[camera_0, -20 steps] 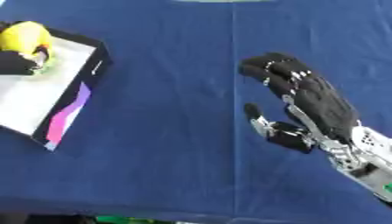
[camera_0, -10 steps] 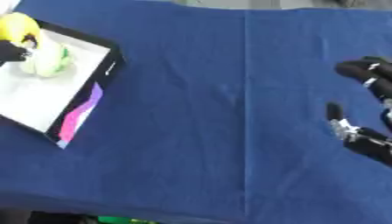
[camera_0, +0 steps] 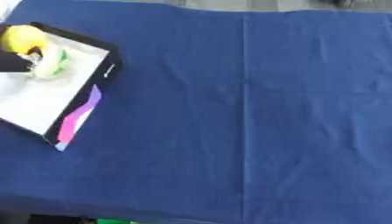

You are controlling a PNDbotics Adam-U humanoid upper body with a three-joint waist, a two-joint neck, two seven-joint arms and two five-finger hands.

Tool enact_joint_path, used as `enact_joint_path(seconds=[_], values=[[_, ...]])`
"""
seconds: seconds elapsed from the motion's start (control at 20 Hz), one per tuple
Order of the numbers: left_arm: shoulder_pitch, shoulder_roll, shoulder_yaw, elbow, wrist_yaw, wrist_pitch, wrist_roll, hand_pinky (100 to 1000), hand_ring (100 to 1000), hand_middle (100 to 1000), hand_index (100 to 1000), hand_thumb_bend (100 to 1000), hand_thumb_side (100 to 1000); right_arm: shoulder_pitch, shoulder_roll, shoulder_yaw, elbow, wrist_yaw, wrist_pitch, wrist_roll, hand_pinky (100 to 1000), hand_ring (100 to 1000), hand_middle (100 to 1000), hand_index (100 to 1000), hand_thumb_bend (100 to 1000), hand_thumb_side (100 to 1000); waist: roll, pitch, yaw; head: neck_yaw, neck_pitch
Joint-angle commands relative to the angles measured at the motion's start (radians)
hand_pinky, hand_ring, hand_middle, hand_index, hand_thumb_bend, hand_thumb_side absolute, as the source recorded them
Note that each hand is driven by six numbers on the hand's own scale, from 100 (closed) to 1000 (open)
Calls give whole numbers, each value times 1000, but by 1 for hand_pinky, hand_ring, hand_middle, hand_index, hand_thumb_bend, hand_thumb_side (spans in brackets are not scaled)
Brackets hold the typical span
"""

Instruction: Pick up the objects with one hand, pass them to the other hand, and then place them into the box on the other side of the table.

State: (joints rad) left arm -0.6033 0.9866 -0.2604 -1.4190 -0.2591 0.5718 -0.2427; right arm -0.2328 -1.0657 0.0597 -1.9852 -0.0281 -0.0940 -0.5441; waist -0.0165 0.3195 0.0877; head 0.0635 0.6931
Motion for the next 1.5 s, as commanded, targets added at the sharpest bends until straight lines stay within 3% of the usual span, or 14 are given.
enact_joint_path(seconds=[0.05,0.15,0.25,0.4,0.5,0.55,0.6,0.65,0.75,0.95,1.15,1.3,1.5], values=[[-2,41,18,0,-119,22,-82,929,902,750,909,559,566,14,-65,-66,-15,-56,11,-29,865,772,734,872,100,195,3,-19,-1,9,3],[0,46,24,-4,-204,27,-122,952,926,773,928,709,654,33,-77,-88,-15,-77,20,-49,865,772,734,872,100,194,3,-20,-2,12,4],[0,49,30,-8,-282,22,-164,967,939,786,943,767,701,48,-86,-103,-15,-90,27,-63,865,771,733,871,100,196,3,-22,-3,13,5],[-3,46,42,-18,-345,2,-226,974,941,789,950,752,726,63,-94,-119,-15,-105,33,-76,865,769,731,871,100,198,5,-24,-5,12,6],[-4,42,61,-39,-336,-4,-246,973,923,762,935,446,791,73,-98,-129,-15,-112,32,-82,864,769,730,870,100,204,5,-25,-7,4,10],[-5,37,78,-57,-298,-4,-244,957,900,742,912,183,815,79,-99,-134,-15,-117,30,-85,863,768,729,869,100,211,5,-25,-7,-6,13],[-8,32,100,-82,-240,-3,-226,935,867,720,872,100,804,87,-101,-140,-15,-123,29,-87,862,768,729,870,100,218,4,-25,-8,-19,15],[-6,29,123,-118,-161,-8,-184,900,813,682,850,100,765,99,-103,-147,-15,-130,30,-89,860,766,727,870,100,225,3,-25,-9,-36,17],[12,26,168,-199,26,-27,-47,875,776,675,829,100,782,131,-107,-165,-15,-155,40,-85,858,763,726,871,100,252,1,-23,-12,-74,18],[77,29,188,-378,274,-65,265,870,779,721,857,100,872,207,-109,-207,-15,-199,67,-43,860,765,730,870,100,276,-5,-19,-26,-161,2],[122,-3,194,-501,413,-112,443,891,802,764,916,142,1000,275,-90,-234,-15,-180,74,20,864,770,738,874,100,312,-6,-16,-39,-210,-16],[141,-47,204,-565,480,-166,544,900,806,781,933,175,968,322,-70,-245,-15,-155,67,74,871,785,761,881,100,343,-4,-12,-46,-225,-28],[142,-130,205,-580,583,-319,638,886,789,773,922,157,887,367,-43,-255,-15,-132,78,110,875,806,786,895,100,362,-2,-5,-52,-236,-44]])
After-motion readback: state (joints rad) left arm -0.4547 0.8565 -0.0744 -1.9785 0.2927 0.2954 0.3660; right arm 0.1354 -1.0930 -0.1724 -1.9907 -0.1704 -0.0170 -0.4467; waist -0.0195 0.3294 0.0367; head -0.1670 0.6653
